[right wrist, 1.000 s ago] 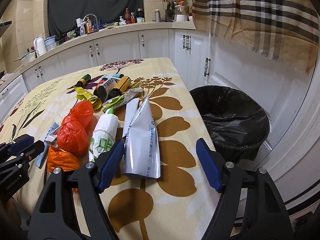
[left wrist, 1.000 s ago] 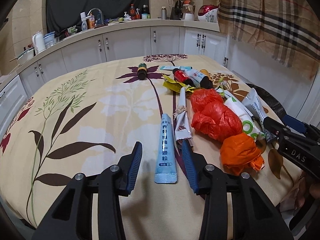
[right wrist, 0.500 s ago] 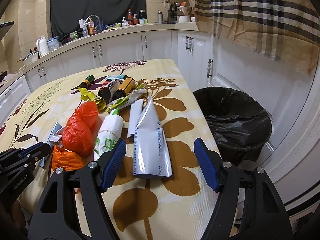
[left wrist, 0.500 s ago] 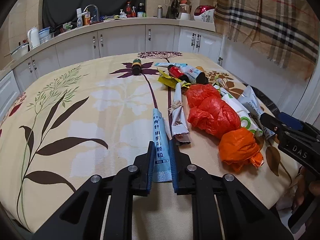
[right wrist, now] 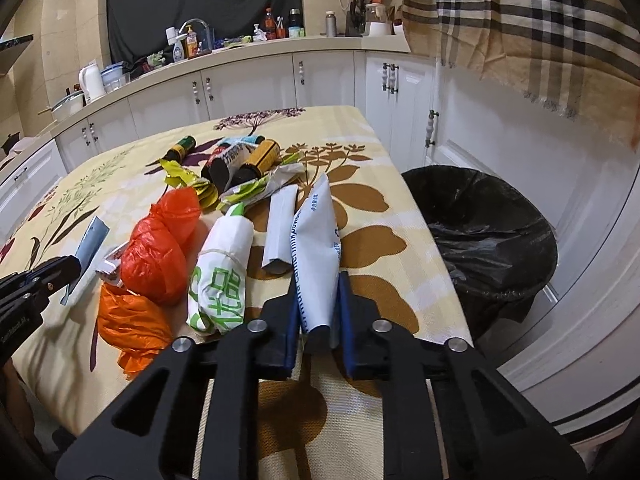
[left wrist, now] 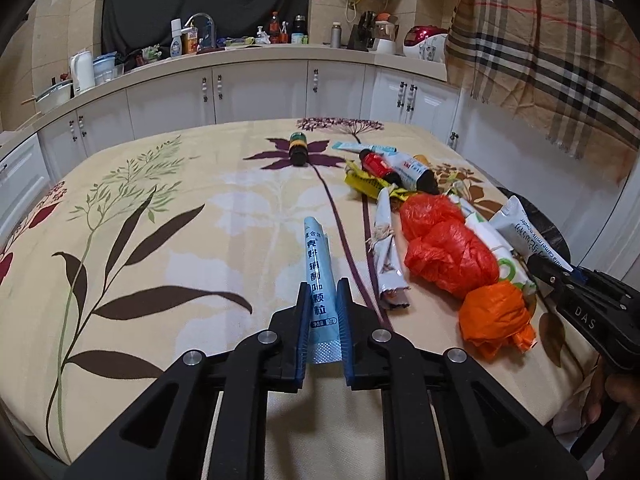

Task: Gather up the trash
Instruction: 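Carry both items over the black bin and open both tools to drop them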

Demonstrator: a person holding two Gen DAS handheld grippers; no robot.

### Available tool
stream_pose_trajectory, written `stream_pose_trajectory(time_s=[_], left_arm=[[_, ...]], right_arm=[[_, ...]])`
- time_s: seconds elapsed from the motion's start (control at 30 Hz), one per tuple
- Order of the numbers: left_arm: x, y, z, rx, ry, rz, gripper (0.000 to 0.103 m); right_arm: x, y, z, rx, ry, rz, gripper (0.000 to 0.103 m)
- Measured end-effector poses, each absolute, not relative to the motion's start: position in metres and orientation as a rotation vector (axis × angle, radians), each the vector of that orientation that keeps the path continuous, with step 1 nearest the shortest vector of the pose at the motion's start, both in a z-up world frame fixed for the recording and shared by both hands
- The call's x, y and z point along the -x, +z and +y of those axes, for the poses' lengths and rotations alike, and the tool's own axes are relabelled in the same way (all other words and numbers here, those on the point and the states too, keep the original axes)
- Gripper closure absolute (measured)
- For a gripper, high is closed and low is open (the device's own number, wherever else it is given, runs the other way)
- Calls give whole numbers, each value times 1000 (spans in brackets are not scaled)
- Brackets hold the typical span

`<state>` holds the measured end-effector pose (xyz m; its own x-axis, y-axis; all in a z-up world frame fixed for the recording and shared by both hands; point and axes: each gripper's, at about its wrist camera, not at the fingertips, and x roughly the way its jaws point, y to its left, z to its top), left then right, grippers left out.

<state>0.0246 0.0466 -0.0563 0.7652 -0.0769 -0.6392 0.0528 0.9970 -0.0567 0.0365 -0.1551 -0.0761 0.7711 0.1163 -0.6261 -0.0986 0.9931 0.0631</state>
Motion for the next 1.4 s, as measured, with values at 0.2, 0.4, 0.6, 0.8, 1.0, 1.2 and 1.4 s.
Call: stream_pose_trajectory(time_s=[0.2,0.4,0.6,0.8,1.0,1.2,1.4], left_arm=[[-26,-39,38,33,-103,650,89],[-42,-19,15,15,-162,610,89],[-66,2,-24,-13,-232,562,89],[-95,18,-69,-22,-310,538,89],[-119,24,-116,-46,-372,514,89],[-152,7,-151,-78,-388,565,89],[-180,-6,-173,-85,-390,610,89]], right_arm=[[-34,-61,-166,-32,90,639,88],[-38,-46,-188,-42,36,605,88],[-52,-32,-217,-41,-38,564,88],[-75,-27,-247,-60,-95,537,88],[-96,-27,-270,-75,-139,528,88],[-116,-35,-288,-83,-191,535,88],[-135,-47,-300,-104,-230,562,88]])
